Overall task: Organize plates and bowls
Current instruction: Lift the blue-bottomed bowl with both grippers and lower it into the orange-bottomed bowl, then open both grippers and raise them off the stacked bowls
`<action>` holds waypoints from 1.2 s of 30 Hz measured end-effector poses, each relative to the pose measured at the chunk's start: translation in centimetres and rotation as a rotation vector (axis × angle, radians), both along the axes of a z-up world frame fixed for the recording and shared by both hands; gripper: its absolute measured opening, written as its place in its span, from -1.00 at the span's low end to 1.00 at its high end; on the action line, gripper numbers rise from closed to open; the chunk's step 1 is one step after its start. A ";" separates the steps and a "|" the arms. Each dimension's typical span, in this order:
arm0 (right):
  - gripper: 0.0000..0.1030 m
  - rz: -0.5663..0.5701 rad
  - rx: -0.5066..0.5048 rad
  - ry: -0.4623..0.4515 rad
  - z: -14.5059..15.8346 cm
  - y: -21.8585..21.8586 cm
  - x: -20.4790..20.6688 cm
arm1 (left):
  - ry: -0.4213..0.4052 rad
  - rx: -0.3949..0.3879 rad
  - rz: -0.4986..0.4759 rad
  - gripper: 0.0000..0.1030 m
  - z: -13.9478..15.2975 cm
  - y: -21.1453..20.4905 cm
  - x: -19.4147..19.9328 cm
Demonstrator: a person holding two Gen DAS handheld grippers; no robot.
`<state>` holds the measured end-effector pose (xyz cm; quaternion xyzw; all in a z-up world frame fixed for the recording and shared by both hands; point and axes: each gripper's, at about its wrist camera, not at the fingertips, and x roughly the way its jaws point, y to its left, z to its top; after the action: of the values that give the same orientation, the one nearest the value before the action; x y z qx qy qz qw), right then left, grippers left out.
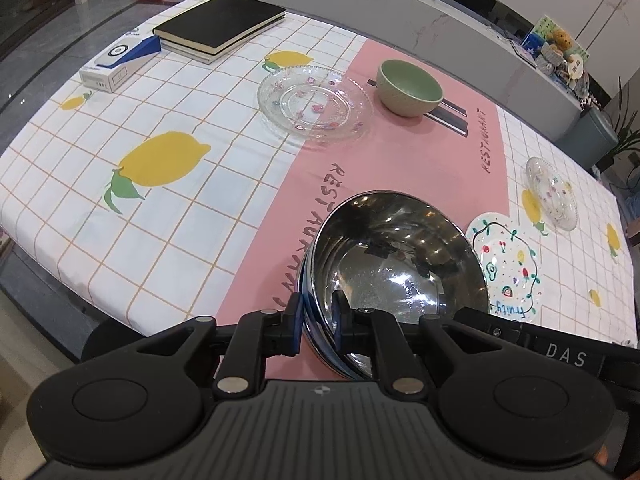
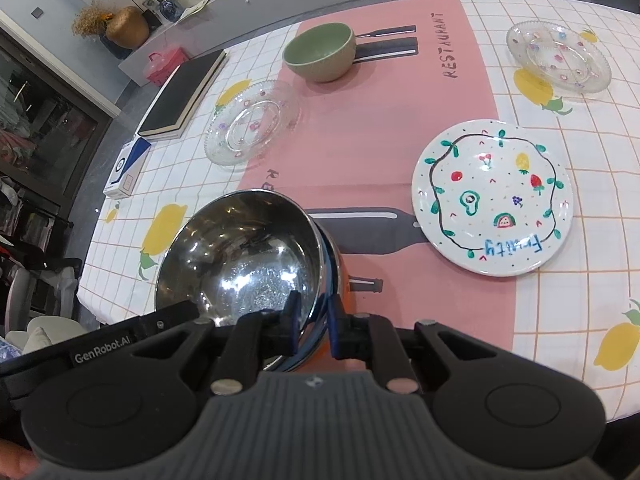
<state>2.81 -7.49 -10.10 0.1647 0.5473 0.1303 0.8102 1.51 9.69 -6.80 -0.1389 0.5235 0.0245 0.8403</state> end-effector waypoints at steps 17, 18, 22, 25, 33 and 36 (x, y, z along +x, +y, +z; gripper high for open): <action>-0.67 -0.001 -0.006 0.000 -0.5 -0.1 0.2 | -0.015 0.039 -0.015 -0.52 -0.2 -0.5 0.2; -0.64 -0.001 -0.008 0.001 -0.4 -0.1 0.2 | -0.023 0.043 -0.016 -0.45 -0.1 -0.5 0.1; -0.46 -0.002 -0.007 -0.008 -0.1 -0.2 0.1 | -0.042 0.078 -0.022 -0.33 0.5 -0.6 0.2; -0.39 -0.001 -0.006 -0.020 0.4 -0.3 0.0 | -0.057 0.084 -0.027 -0.31 1.0 -0.6 0.3; -0.35 -0.017 -0.018 -0.073 2.0 -0.7 0.4 | -0.128 0.099 -0.032 -0.31 3.0 -0.2 0.7; -0.30 -0.028 -0.019 -0.096 2.7 -0.9 0.9 | -0.146 0.100 -0.037 -0.31 3.7 -0.1 1.3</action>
<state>3.74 -8.43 -7.40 0.1583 0.5067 0.1215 0.8387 2.84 9.58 -3.10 -0.0883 0.4612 0.0250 0.8825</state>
